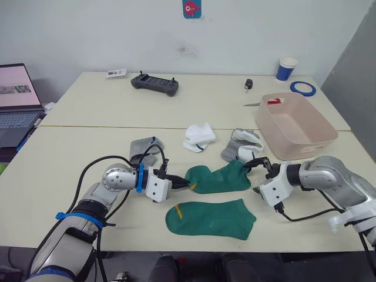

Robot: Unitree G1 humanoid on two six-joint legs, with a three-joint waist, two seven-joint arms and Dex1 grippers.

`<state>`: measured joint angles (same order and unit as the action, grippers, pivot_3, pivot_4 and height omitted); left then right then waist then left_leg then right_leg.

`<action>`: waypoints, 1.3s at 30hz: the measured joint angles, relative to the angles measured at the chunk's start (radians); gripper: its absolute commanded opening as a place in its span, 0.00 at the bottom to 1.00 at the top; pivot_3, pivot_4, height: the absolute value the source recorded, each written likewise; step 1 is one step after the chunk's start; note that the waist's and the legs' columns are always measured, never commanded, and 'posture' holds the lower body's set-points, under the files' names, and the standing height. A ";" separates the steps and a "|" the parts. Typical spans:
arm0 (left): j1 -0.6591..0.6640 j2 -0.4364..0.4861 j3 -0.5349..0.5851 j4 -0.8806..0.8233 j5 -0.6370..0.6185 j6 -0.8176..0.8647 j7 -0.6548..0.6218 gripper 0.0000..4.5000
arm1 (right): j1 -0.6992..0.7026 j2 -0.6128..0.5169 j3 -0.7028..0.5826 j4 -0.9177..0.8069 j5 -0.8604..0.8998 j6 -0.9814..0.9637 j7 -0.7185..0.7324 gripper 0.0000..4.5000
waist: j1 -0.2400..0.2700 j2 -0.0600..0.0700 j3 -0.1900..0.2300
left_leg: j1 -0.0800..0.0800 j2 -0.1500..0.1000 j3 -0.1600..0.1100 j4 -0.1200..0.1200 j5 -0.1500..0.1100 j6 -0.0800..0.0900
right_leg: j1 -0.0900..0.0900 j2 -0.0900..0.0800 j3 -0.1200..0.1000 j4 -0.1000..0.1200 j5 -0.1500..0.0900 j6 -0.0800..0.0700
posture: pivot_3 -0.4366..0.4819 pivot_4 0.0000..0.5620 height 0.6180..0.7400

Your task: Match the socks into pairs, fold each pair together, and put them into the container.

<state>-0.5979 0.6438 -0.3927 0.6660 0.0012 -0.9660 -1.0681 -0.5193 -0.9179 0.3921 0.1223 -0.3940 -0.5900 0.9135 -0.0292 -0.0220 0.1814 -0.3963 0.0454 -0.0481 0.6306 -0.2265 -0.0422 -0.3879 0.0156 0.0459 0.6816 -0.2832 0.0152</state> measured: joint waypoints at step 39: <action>0.040 0.047 0.276 -0.453 -0.780 2.042 0.170 0.00 | 0.040 0.300 -0.370 -0.369 1.330 1.879 -0.538 0.01 | 0.002 0.000 0.001 | -0.004 0.001 -0.004 0.000 0.000 0.000 | -0.003 0.001 -0.003 0.001 -0.004 0.001 | 0.48 0.27 1.00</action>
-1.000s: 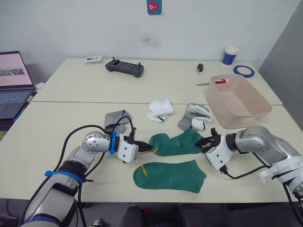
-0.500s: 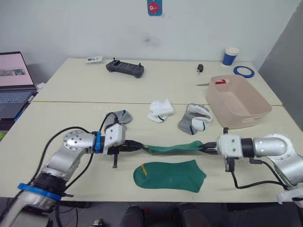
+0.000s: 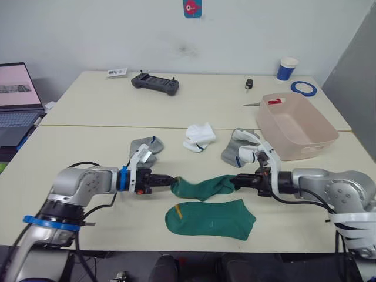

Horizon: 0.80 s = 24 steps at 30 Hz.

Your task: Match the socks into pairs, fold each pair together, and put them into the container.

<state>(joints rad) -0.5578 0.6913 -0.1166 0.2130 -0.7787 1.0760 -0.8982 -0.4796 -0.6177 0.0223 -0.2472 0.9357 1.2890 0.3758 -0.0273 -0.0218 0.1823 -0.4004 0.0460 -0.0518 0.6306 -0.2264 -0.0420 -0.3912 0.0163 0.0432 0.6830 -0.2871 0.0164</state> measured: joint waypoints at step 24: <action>0.037 0.034 0.011 -0.039 0.200 -0.066 -0.099 0.00 | -0.044 -0.028 0.114 -0.004 -0.198 0.011 0.198 0.01 | -0.006 0.000 0.000 | 0.000 0.001 0.000 -0.001 0.000 0.000 | 0.000 0.000 0.000 -0.001 0.000 0.000 | 0.48 0.27 1.00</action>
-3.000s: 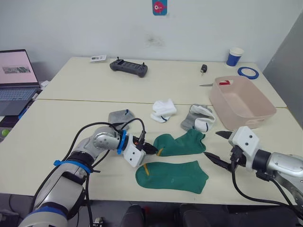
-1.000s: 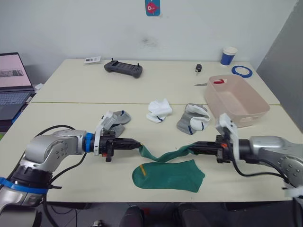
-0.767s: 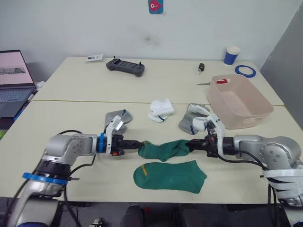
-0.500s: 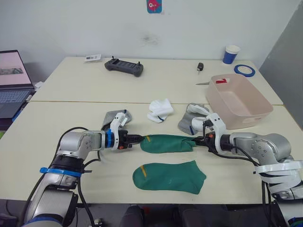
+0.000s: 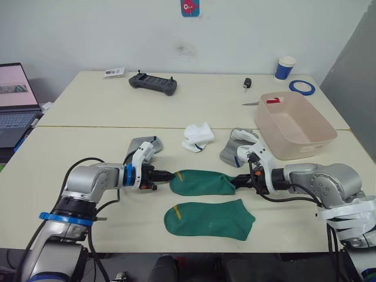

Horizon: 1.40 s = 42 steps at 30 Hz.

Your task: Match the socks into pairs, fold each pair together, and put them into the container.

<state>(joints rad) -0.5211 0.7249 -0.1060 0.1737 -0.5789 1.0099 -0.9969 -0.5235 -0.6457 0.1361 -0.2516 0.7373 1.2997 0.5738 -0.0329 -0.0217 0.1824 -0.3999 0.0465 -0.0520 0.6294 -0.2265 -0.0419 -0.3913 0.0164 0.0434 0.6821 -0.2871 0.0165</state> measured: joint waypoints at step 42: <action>0.118 -0.057 0.153 -0.154 0.067 -0.194 0.049 0.54 | 0.226 -0.078 -0.118 -0.231 -0.241 -0.335 0.075 1.00 | 0.000 0.000 0.000 | 0.000 0.000 0.001 0.000 0.000 0.000 | 0.000 0.000 0.000 -0.001 0.000 0.000 | 0.48 0.27 1.00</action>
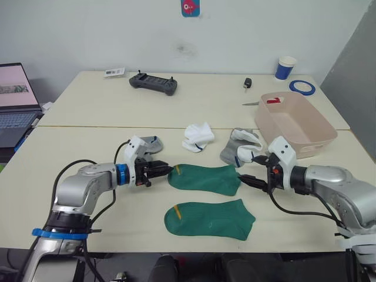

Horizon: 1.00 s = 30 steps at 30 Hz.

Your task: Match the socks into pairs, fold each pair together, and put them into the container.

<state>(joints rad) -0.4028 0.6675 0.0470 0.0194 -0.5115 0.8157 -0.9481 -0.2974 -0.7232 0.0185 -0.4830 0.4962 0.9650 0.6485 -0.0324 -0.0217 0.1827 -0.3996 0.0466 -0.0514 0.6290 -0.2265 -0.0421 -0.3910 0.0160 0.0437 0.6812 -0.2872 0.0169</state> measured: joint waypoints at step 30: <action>0.155 -0.278 0.019 -0.136 0.037 -0.005 0.348 0.01 | 0.088 0.238 -0.031 0.027 -0.056 -0.014 -0.264 1.00 | 0.002 0.000 0.000 | 0.001 -0.001 0.000 0.000 0.000 0.000 | 0.002 -0.001 0.001 -0.001 0.000 0.001 | 0.48 0.27 1.00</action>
<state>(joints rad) -0.2477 0.3894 0.0655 -0.1163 -0.4748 0.8108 -0.6005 -0.2095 -0.4848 -0.0122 -0.4561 0.4397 0.9508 0.3848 -0.0300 -0.0218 0.1826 -0.3984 0.0454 -0.0513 0.6292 -0.2264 -0.0422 -0.3892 0.0153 0.0443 0.6807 -0.2868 0.0175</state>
